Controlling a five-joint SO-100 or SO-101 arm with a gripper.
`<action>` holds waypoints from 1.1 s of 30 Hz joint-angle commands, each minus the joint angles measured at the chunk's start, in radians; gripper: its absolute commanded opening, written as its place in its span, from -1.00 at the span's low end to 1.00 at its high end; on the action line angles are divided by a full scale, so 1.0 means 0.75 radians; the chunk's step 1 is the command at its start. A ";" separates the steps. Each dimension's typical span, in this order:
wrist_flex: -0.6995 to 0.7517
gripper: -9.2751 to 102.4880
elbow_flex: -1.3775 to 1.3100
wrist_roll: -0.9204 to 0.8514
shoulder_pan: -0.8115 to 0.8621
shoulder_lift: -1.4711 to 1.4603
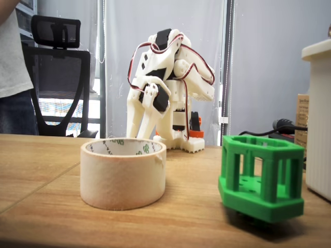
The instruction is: Grasp a component and put it in the bin.
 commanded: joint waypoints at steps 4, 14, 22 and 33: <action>0.006 -0.79 0.008 0.002 0.006 -0.008; 0.006 -0.79 0.008 0.002 0.002 -0.008; 0.006 -0.79 0.006 -0.006 -0.006 -0.008; 0.008 -0.79 -0.325 0.004 -0.012 -0.016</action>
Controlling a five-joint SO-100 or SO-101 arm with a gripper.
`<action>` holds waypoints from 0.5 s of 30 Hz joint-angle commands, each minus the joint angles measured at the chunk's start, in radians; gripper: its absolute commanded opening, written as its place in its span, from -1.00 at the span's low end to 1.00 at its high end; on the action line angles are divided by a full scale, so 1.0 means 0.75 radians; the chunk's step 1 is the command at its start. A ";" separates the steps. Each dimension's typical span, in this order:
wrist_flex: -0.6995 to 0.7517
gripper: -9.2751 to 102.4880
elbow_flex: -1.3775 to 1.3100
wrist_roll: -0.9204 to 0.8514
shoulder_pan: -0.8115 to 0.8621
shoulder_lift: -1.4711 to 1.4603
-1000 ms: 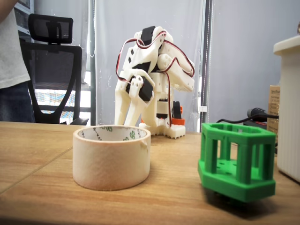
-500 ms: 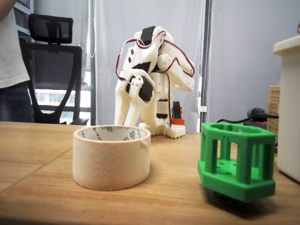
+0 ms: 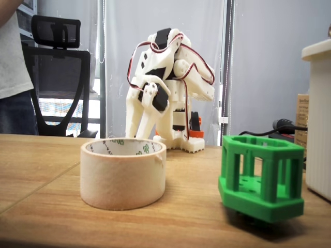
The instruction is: Grasp a component and put it in the bin.
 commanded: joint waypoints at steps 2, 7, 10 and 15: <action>0.008 -0.79 -0.225 0.008 -0.014 -0.016; 0.006 -0.79 -0.356 0.000 -0.014 -0.016; 0.006 -0.79 -0.475 -0.004 -0.016 -0.018; 0.006 -0.79 -0.683 0.006 -0.039 -0.166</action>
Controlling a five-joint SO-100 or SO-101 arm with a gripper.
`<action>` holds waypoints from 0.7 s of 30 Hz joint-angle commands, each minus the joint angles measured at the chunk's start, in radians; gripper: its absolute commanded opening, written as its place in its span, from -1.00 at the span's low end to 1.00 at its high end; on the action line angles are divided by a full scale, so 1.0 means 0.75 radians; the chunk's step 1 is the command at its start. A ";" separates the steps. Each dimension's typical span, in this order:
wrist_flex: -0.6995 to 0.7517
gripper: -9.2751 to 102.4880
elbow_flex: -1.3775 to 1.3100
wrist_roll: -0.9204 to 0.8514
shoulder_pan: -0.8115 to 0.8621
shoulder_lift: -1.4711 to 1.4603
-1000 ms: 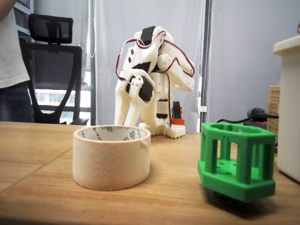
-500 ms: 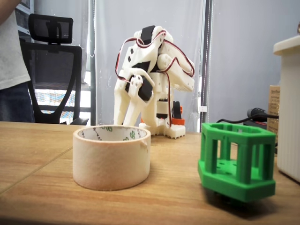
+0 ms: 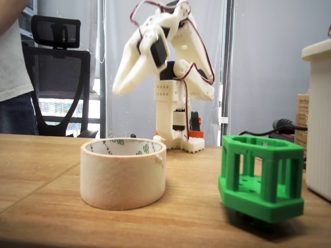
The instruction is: Grasp a component and put it in the bin.
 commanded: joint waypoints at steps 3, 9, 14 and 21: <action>0.006 -0.79 -0.319 0.014 -0.094 -0.262; 0.006 -0.79 -0.542 0.016 -0.205 -0.524; 0.000 -0.79 -0.683 0.018 -0.305 -0.695; -0.016 -0.79 -0.886 0.254 -0.425 -0.935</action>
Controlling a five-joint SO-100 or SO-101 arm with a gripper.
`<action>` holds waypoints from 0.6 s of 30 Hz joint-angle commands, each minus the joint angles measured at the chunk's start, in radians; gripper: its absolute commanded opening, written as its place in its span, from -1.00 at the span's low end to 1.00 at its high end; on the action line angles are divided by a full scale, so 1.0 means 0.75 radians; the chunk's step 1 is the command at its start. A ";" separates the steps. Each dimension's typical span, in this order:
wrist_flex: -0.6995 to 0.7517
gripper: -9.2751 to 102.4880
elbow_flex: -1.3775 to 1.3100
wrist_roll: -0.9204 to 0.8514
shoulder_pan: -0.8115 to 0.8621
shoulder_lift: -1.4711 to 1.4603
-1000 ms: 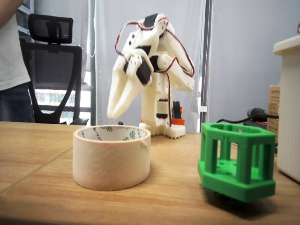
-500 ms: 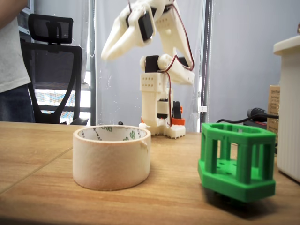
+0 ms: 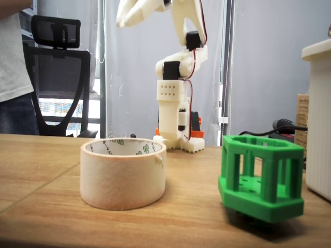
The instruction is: Grasp a component and put it in the bin.
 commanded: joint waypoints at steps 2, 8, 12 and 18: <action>-0.016 -0.79 -0.247 0.266 -0.090 -0.172; -0.016 -0.79 -0.505 0.654 -0.268 -0.479; -0.016 -0.79 -0.646 0.877 -0.368 -0.654; -0.014 -0.74 -0.732 1.074 -0.466 -0.839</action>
